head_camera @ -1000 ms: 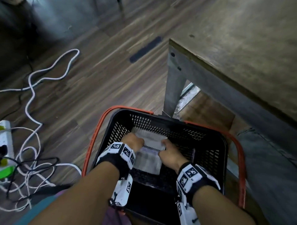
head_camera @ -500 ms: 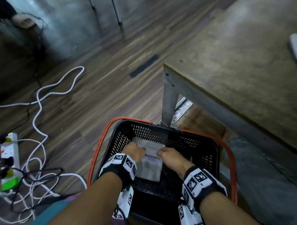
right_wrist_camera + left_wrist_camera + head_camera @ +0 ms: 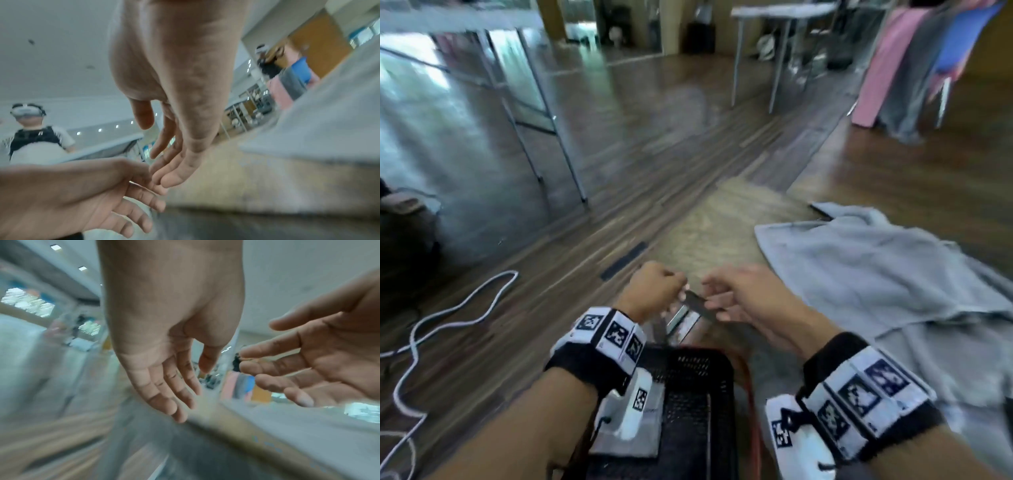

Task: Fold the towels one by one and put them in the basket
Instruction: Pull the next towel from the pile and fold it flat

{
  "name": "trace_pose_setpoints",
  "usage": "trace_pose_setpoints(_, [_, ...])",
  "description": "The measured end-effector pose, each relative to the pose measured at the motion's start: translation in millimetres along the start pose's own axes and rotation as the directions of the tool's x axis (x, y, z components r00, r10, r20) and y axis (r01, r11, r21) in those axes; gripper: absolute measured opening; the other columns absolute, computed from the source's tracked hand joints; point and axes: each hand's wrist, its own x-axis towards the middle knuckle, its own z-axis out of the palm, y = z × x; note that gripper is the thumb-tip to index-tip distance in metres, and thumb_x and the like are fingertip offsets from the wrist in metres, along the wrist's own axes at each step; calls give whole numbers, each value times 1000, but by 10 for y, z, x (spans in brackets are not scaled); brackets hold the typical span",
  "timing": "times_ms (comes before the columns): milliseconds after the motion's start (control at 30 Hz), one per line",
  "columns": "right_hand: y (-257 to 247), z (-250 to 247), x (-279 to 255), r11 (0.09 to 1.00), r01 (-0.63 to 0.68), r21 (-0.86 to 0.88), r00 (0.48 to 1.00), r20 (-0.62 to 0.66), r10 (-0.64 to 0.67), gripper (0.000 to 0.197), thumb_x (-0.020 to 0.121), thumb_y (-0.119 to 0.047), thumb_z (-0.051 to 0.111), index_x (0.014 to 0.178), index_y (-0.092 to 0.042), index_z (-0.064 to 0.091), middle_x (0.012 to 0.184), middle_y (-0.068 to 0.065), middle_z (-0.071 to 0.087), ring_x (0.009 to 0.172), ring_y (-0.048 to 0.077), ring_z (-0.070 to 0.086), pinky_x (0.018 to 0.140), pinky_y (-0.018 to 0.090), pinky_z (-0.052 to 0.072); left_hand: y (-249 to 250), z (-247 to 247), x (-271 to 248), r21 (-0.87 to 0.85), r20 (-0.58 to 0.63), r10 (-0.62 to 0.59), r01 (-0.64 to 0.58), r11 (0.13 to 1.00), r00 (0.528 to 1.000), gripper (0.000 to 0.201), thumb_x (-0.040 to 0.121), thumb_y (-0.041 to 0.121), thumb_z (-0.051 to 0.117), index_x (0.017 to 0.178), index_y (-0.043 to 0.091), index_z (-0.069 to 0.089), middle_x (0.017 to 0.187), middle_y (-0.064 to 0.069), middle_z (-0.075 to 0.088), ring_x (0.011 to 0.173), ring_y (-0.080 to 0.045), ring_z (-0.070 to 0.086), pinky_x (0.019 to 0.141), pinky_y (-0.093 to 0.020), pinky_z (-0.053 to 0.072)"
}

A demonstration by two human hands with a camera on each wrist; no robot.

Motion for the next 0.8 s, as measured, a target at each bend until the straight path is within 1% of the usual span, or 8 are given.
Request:
trace_pose_setpoints(67, [-299,-383,-344,997,75,-32,994,-81,-77,19,101,-16,52,95,-10,69,95,10,70,81,22,64,67,26,47,577,105,-115,10,39,115,-115,993,993,33,88,24,54,83,-4,71,82,-24,72,61,-28,61,51,-28,42])
trace_pose_setpoints(133, [-492,-776,-721,991,123,-42,979,-156,-128,18,99,-17,55,101,-8,70,97,10,70,86,23,64,70,29,48,1121,301,-269,9,79,223,-224,974,972,26,89,20,54,82,1,70,77,-14,70,58,-26,61,50,-27,41])
trace_pose_setpoints(233, [-588,-1358,-1307,981,156,-112,943,-280,-182,24,99,-21,56,104,-5,73,95,11,73,82,21,65,69,28,49,1810,709,-554,53,146,336,-347,936,930,23,88,18,53,81,5,71,71,-7,70,55,-26,62,48,-25,41])
trace_pose_setpoints(367, [-484,-2015,-2081,981,127,-144,929,-329,-169,27,99,-23,55,106,-3,71,102,17,77,79,25,67,70,33,47,2427,1332,-980,77,258,410,-442,894,875,24,85,19,54,80,4,71,67,-4,70,50,-24,62,47,-25,43])
trace_pose_setpoints(500, [-188,-2544,-2627,991,48,-124,895,-436,-98,24,100,-17,53,105,0,69,94,18,76,72,25,64,63,31,42,2726,1999,-1352,106,382,409,-479,871,829,24,83,22,54,78,5,71,68,-3,71,49,-21,63,49,-24,47])
trace_pose_setpoints(633, [227,-2985,-2772,997,-57,-46,832,-554,22,21,99,-21,56,101,-5,69,89,11,73,74,25,62,59,29,44,2756,2581,-1452,180,500,381,-524,833,778,30,87,18,52,87,-7,69,83,-20,73,61,-27,64,56,-32,47])
trace_pose_setpoints(700, [433,-3204,-2713,995,-101,-8,787,-612,75,21,97,-24,57,101,-6,68,89,9,73,72,24,62,56,29,44,2702,2825,-1392,230,529,365,-544,807,766,32,86,17,50,85,-9,67,85,-24,71,64,-27,62,56,-31,47])
trace_pose_setpoints(800, [747,-3460,-2557,989,-146,-16,751,-653,100,20,96,-26,56,98,-9,67,88,8,72,67,22,63,51,29,43,2636,3134,-1260,278,588,341,-579,767,733,24,88,18,49,69,4,56,71,-24,53,63,-28,51,58,-35,41])
